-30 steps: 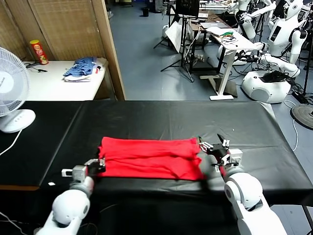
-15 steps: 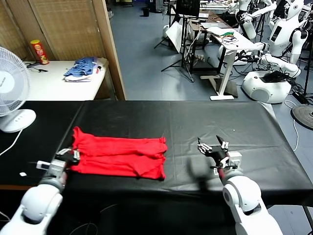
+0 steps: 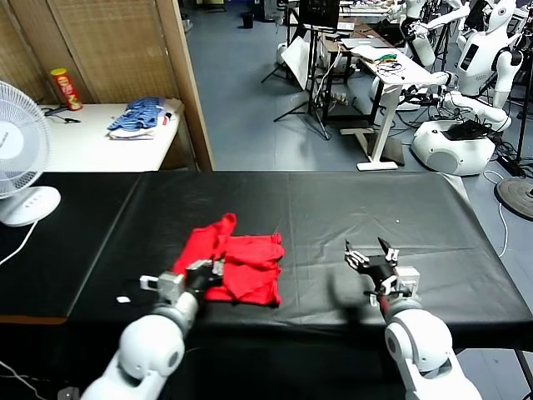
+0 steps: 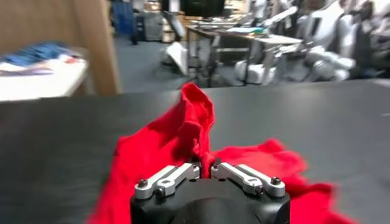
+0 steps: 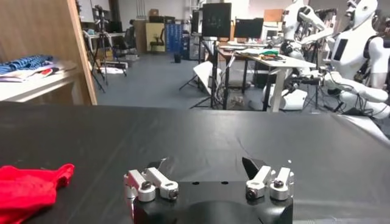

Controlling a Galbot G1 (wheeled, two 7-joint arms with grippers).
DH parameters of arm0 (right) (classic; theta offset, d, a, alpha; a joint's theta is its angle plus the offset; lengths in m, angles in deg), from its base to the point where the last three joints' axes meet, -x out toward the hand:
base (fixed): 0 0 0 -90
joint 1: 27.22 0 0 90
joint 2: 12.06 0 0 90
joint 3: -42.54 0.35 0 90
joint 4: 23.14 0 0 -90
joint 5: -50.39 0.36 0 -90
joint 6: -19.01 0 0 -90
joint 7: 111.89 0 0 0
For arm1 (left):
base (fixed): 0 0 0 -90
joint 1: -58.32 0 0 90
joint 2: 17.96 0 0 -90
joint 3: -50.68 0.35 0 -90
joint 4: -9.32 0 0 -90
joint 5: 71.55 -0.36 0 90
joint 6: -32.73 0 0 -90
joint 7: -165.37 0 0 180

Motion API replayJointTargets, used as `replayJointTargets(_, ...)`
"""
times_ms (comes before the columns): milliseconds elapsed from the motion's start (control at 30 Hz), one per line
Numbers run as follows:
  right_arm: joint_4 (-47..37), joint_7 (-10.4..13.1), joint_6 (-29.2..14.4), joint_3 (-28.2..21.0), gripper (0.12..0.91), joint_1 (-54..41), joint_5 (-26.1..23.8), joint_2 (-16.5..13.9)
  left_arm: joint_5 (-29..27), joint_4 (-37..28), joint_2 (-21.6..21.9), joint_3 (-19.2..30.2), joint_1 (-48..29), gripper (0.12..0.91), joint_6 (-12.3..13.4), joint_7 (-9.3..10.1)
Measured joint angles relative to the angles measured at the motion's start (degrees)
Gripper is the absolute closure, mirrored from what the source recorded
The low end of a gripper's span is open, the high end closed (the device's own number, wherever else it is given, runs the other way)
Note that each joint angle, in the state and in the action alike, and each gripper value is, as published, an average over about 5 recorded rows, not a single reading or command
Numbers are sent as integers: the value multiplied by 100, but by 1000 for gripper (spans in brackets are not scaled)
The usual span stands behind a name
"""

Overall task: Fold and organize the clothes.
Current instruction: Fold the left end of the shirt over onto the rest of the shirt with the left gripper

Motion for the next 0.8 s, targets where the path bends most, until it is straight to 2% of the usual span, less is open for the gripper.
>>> replayJointTargets(333,-110,-4,8,-130,227,-77,-83,53,220,-98,-540,266,-75,860,57,125)
replayJointTargets(533,-178,-75,2,-203,227,-138,-84,20,124,-253,-821,342,-72,856,214,81)
replayJointTargets(633,-224,-148,-20,-277,227,-193,-87,-5,160,-326,-976,350,-91,780,314,-20)
replayJointTargets(800,-319,-318,-48,-497,227,-347,-69,-41,360,-315,-1212,318,-101,509,426,-117)
